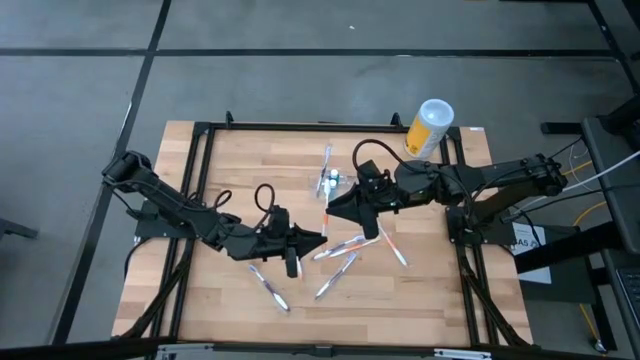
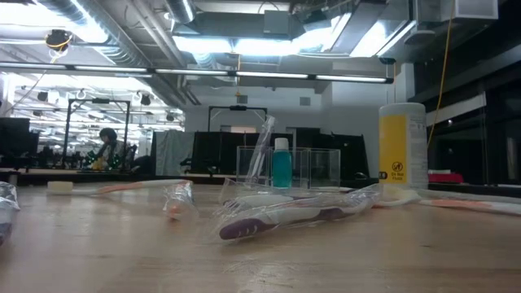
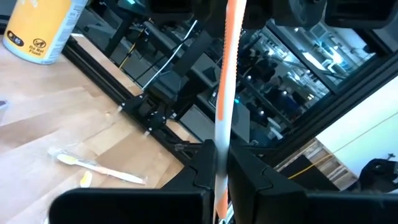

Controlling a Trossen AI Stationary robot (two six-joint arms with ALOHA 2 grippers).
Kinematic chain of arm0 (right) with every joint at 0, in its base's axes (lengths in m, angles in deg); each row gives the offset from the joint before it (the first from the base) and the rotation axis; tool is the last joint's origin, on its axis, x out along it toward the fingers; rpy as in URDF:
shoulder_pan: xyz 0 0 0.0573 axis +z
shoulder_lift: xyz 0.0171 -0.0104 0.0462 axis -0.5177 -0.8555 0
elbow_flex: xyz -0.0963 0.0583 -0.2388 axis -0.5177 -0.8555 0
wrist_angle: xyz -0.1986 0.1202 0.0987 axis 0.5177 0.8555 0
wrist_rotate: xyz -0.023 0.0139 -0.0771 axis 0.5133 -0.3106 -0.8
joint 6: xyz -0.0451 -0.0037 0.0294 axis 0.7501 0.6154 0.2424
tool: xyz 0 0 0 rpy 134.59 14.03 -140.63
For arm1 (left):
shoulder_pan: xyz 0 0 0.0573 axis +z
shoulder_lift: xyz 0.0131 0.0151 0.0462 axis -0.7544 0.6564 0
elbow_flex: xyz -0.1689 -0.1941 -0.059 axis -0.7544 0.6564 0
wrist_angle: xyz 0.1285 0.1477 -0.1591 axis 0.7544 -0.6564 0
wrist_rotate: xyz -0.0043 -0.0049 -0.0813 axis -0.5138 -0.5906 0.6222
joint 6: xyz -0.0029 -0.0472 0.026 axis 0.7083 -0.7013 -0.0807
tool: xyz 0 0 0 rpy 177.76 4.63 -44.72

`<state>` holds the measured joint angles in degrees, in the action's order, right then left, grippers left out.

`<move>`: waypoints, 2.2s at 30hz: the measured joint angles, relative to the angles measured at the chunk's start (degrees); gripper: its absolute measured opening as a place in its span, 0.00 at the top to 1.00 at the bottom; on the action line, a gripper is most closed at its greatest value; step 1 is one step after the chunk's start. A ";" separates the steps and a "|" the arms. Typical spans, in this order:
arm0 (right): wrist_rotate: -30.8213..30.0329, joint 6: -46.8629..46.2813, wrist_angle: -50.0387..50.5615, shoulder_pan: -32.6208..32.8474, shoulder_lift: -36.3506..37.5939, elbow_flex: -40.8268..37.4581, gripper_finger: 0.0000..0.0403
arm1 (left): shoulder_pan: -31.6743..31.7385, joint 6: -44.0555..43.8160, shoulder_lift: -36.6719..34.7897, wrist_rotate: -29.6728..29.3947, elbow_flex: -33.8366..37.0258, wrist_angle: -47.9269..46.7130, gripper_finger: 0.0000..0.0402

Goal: Pick & Place toothbrushing station
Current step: Put the orange toothbrush into the right section of the transparent organizer

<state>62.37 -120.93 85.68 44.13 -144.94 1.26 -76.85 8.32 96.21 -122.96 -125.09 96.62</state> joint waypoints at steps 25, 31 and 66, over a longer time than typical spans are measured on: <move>0.29 1.65 -1.30 0.02 0.02 -0.04 0.94 | 0.00 0.07 2.01 1.03 0.00 3.64 0.96; 0.38 2.34 -1.34 0.51 0.02 -0.04 0.97 | -0.02 0.20 2.01 0.79 0.00 3.59 0.97; -12.98 22.53 14.02 0.83 4.44 -0.03 0.97 | -11.45 -26.67 1.99 -10.01 0.04 -38.40 0.47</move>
<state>49.38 -98.40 99.70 44.96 -140.50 1.23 -88.30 -18.36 98.20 -132.97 -125.04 58.22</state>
